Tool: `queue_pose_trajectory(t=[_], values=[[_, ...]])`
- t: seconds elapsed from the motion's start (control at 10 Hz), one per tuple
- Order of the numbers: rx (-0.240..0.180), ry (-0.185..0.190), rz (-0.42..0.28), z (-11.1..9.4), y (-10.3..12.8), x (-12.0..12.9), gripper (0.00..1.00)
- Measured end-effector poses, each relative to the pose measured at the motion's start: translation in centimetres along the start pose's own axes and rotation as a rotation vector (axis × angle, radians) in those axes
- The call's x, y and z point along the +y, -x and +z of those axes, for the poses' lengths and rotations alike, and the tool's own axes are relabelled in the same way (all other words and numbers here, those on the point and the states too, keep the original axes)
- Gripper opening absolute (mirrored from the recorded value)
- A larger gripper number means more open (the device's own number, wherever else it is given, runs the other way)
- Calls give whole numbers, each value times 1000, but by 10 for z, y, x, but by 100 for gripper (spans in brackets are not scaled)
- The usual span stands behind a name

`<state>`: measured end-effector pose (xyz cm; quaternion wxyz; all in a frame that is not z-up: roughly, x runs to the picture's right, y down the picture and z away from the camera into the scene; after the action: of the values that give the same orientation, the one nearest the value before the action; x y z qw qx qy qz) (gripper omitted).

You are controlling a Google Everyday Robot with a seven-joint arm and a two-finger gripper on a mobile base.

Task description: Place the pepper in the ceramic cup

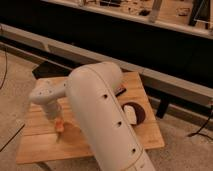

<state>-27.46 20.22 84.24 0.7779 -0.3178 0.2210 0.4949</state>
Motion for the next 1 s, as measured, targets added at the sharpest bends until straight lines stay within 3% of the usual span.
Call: queue_pose_trajectory(t=[0.3,1.0], values=[[-23,-29,3,-16,3,-8,0],[-252,-99,36,-122,63,-50,0]])
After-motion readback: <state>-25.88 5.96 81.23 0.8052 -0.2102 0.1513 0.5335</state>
